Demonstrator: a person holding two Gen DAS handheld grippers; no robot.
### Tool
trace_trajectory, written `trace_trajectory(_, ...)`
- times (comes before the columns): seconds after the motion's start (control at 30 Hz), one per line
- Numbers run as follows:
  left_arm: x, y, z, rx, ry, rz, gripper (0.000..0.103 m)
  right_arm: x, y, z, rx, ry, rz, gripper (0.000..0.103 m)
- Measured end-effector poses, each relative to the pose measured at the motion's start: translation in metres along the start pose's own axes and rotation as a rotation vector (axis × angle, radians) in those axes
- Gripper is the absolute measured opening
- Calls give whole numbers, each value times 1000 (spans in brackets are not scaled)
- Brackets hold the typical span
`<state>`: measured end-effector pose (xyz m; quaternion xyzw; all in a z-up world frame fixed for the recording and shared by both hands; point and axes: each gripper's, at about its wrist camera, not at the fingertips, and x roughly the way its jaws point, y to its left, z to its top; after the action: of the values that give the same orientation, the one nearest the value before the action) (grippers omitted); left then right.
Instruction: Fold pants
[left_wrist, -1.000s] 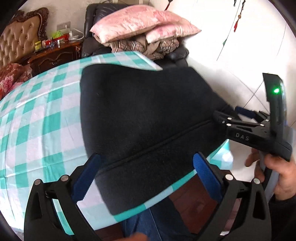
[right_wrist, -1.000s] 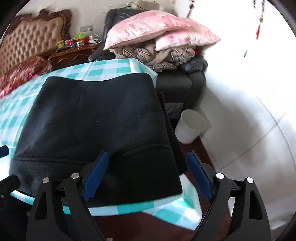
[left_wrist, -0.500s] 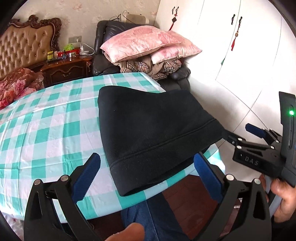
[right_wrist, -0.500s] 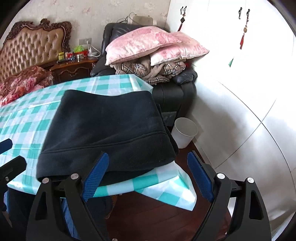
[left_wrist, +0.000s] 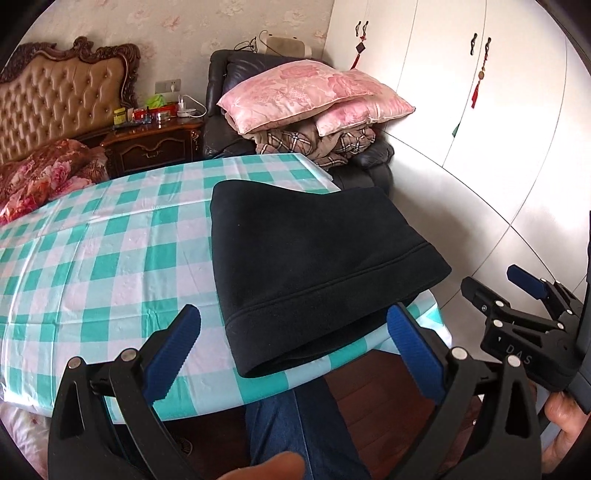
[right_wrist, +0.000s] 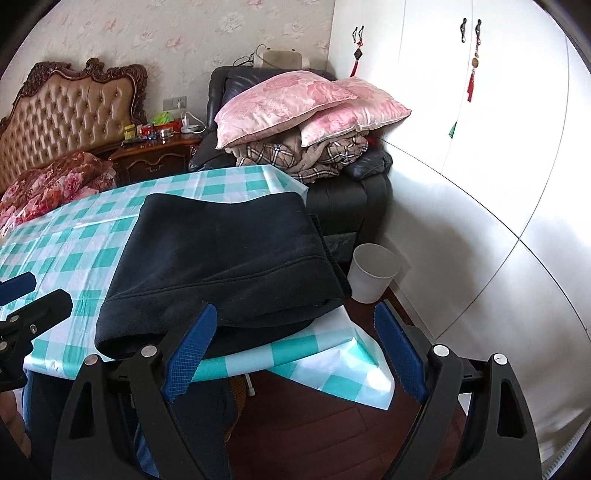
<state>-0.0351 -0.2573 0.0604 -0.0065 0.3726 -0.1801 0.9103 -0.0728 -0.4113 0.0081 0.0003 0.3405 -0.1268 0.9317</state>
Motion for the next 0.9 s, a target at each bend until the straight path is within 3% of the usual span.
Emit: trace_trajectory(0.9, 26, -4, 10, -3, 42, -10, 101, 20, -15, 0, 36, 32, -21, 84)
